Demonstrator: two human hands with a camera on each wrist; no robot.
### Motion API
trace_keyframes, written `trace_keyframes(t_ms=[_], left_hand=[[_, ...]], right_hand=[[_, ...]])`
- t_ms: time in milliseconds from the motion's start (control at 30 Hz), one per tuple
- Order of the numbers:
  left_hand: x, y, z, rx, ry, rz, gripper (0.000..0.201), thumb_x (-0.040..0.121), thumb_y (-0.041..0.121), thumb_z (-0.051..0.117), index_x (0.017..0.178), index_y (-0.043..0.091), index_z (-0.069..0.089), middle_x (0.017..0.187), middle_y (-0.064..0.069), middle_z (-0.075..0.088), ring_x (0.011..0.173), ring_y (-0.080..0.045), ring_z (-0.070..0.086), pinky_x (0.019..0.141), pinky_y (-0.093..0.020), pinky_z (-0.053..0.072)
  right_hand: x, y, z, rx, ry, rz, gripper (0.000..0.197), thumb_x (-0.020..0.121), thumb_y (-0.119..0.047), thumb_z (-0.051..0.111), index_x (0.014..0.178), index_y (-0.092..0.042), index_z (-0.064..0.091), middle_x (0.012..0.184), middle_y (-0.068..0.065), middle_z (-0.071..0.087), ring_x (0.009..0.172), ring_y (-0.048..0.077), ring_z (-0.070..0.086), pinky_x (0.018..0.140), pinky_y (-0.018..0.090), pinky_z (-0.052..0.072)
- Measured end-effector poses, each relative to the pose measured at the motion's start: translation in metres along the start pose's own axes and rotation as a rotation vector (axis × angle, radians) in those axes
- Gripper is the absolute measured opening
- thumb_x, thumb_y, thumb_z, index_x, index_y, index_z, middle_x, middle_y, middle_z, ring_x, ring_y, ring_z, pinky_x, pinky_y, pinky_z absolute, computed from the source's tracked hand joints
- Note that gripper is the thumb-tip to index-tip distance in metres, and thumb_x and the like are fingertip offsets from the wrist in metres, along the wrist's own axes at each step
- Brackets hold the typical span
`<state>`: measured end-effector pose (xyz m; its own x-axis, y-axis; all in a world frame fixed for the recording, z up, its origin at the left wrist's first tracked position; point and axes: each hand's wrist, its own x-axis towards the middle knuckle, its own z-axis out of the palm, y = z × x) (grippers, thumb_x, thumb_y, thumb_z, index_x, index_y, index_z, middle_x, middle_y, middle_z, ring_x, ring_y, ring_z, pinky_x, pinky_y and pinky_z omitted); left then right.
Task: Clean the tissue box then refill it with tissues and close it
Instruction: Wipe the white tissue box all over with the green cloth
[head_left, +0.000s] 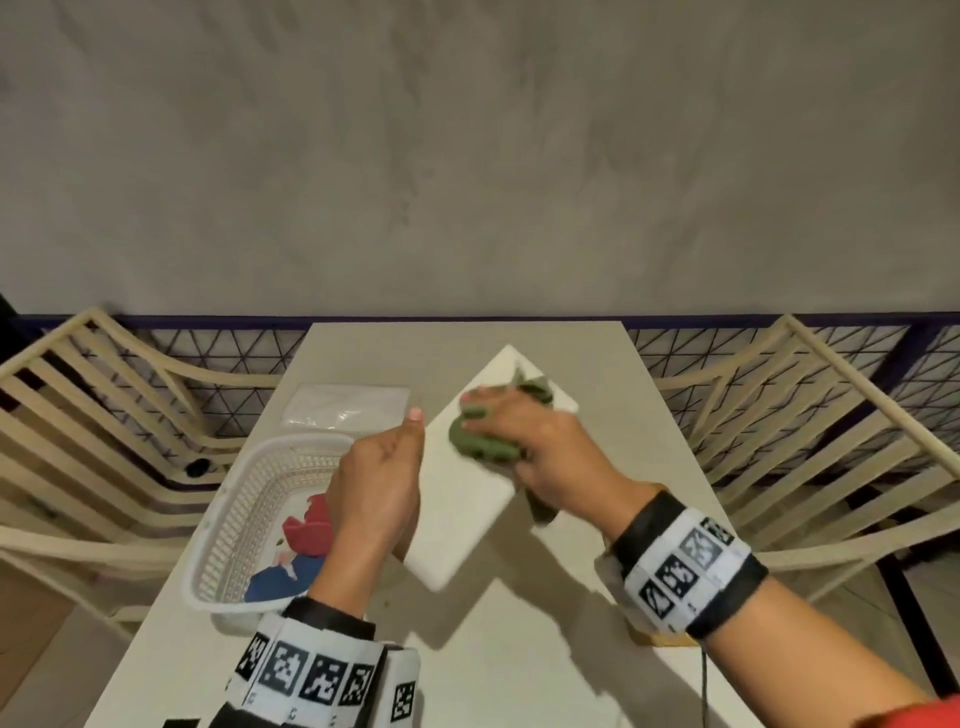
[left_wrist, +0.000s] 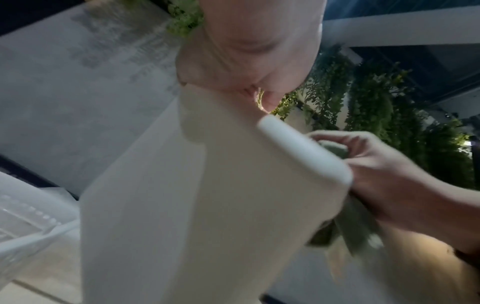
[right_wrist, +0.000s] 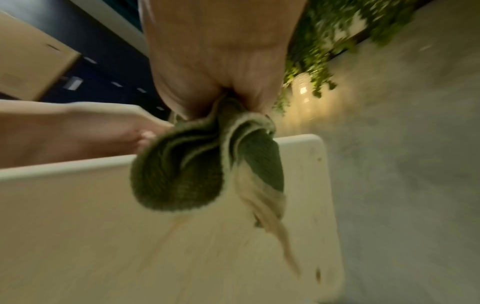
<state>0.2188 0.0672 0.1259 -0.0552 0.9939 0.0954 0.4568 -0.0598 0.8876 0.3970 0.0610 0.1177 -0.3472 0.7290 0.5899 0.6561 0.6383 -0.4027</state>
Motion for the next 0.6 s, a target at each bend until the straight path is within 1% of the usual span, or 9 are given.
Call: trace_keyframes(t_ms=[67,100,200,267,367,400,467,533,600], left_hand=[[-0.004,0.006,0.004,0.052,0.003,0.003,0.063,0.092,0.057,0.030,0.072,0.008,0.064,0.073,-0.006,0.064,0.077,-0.030,0.057,0.069,-0.035,0.042],[-0.004,0.007,0.004,0.044,0.006,-0.022,0.064,0.091,0.058,0.027,0.074,0.010,0.066,0.073,-0.006,0.063,0.078,-0.029,0.057,0.069,-0.034,0.042],[0.003,0.001,-0.001,-0.003,0.036,-0.005,0.056,0.091,0.056,0.035,0.071,0.015,0.067,0.071,-0.009,0.067,0.074,-0.031,0.061,0.069,-0.037,0.046],[0.003,-0.002,-0.005,0.035,0.065,0.110,0.045,0.091,0.048,0.043,0.068,0.015,0.064,0.065,-0.009,0.066,0.070,-0.032,0.061,0.061,-0.034,0.044],[0.007,-0.011,-0.010,0.055,0.078,0.194,0.037,0.083,0.051,0.048,0.067,0.021,0.063,0.059,-0.003,0.063,0.066,-0.031,0.060,0.059,-0.035,0.044],[0.009,-0.014,-0.013,0.046,0.065,0.208,0.035,0.080,0.053,0.047,0.067,0.025,0.063,0.057,0.000,0.063,0.065,-0.029,0.060,0.061,-0.037,0.046],[0.010,-0.021,-0.021,0.007,0.017,0.252,0.030,0.076,0.053,0.047,0.065,0.030,0.063,0.051,0.006,0.060,0.059,-0.022,0.056,0.061,-0.036,0.045],[0.008,-0.023,-0.027,-0.177,-0.083,0.298,0.030,0.080,0.042,0.055,0.056,0.026,0.061,0.047,0.005,0.054,0.052,-0.011,0.047,0.055,-0.029,0.037],[0.004,-0.025,-0.030,-0.399,-0.190,0.274,0.036,0.084,0.023,0.062,0.048,0.020,0.057,0.046,0.006,0.048,0.049,-0.005,0.040,0.049,-0.022,0.031]], right_hand=[[0.014,-0.003,0.001,-0.092,0.071,0.115,0.031,0.067,-0.003,0.078,0.098,-0.003,0.072,0.109,0.017,0.069,0.109,0.030,0.062,0.102,0.041,0.044],[0.017,-0.015,0.009,-0.098,0.041,0.090,0.033,0.065,0.000,0.079,0.096,-0.003,0.073,0.107,0.017,0.070,0.107,0.030,0.063,0.100,0.046,0.045],[-0.003,-0.036,0.021,-0.011,-0.155,-0.208,0.026,0.075,0.001,0.061,0.099,-0.002,0.071,0.113,0.016,0.068,0.114,0.029,0.058,0.107,0.043,0.037],[-0.012,-0.017,0.002,-0.035,-0.187,-0.256,0.034,0.074,0.012,0.058,0.103,-0.002,0.070,0.120,0.017,0.064,0.121,0.029,0.053,0.111,0.041,0.031],[-0.005,0.010,-0.029,-0.006,0.000,-0.090,0.037,0.070,0.017,0.062,0.102,0.000,0.070,0.118,0.016,0.064,0.119,0.022,0.053,0.111,0.032,0.032],[0.000,0.011,-0.038,0.043,0.078,-0.013,0.031,0.073,0.011,0.062,0.101,0.000,0.070,0.115,0.011,0.065,0.116,0.013,0.055,0.109,0.025,0.034],[0.011,0.006,-0.055,0.225,0.177,0.220,0.027,0.080,0.003,0.062,0.104,-0.006,0.069,0.106,-0.001,0.066,0.100,-0.008,0.059,0.093,0.011,0.043],[0.018,0.000,-0.072,0.493,0.187,0.419,0.029,0.085,0.004,0.061,0.108,-0.013,0.064,0.096,-0.006,0.067,0.083,-0.010,0.062,0.078,0.010,0.049],[0.015,-0.003,-0.083,0.624,0.109,0.466,0.029,0.087,0.003,0.056,0.109,-0.016,0.060,0.095,-0.004,0.066,0.081,-0.004,0.063,0.076,0.012,0.050]])
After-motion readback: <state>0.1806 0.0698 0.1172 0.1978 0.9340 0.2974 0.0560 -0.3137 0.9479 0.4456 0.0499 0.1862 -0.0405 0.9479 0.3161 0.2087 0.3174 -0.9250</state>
